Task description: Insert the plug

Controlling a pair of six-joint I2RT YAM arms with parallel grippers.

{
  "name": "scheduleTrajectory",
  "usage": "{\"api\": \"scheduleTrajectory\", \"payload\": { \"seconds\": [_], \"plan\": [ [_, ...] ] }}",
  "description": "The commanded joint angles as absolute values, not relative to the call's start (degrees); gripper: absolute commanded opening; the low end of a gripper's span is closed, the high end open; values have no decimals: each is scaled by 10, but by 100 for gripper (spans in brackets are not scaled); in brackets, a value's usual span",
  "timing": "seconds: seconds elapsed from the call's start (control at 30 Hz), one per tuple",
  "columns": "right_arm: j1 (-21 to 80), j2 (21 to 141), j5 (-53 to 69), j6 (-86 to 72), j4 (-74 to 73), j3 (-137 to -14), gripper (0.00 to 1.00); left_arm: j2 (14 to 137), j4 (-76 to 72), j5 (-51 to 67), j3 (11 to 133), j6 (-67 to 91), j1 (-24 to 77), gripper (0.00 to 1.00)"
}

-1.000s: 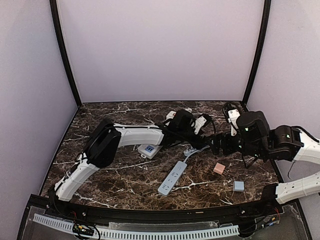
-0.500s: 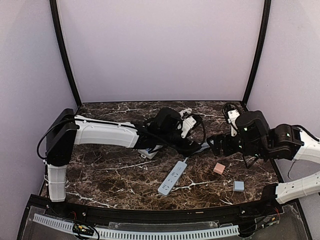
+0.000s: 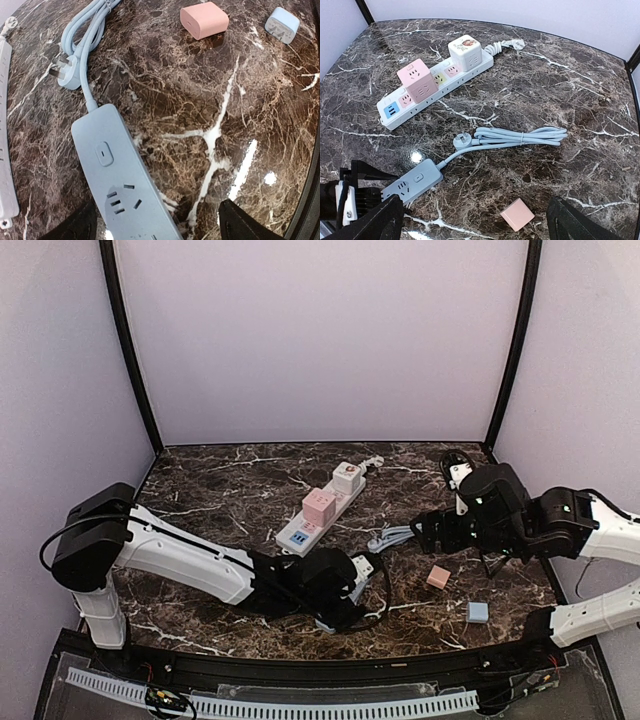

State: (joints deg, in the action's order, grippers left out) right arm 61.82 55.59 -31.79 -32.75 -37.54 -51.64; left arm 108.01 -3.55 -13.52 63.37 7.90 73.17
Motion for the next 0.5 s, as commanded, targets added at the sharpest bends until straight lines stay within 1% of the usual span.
{"api": "scheduleTrajectory", "payload": {
  "seconds": [0.0,0.17,0.33,0.47],
  "plan": [
    [615,552,-324,-343,-375,-519,99,1072,-16,-222,607,133,745,83],
    [615,566,-320,-342,-376,-521,99,1075,-11,-217,589,140,747,81],
    [615,577,-318,-345,-375,-520,99,1079,3,-254,587,127,746,73],
    [614,597,-306,-346,-374,-510,99,1077,25,-281,584,116,741,71]
  ]
}}
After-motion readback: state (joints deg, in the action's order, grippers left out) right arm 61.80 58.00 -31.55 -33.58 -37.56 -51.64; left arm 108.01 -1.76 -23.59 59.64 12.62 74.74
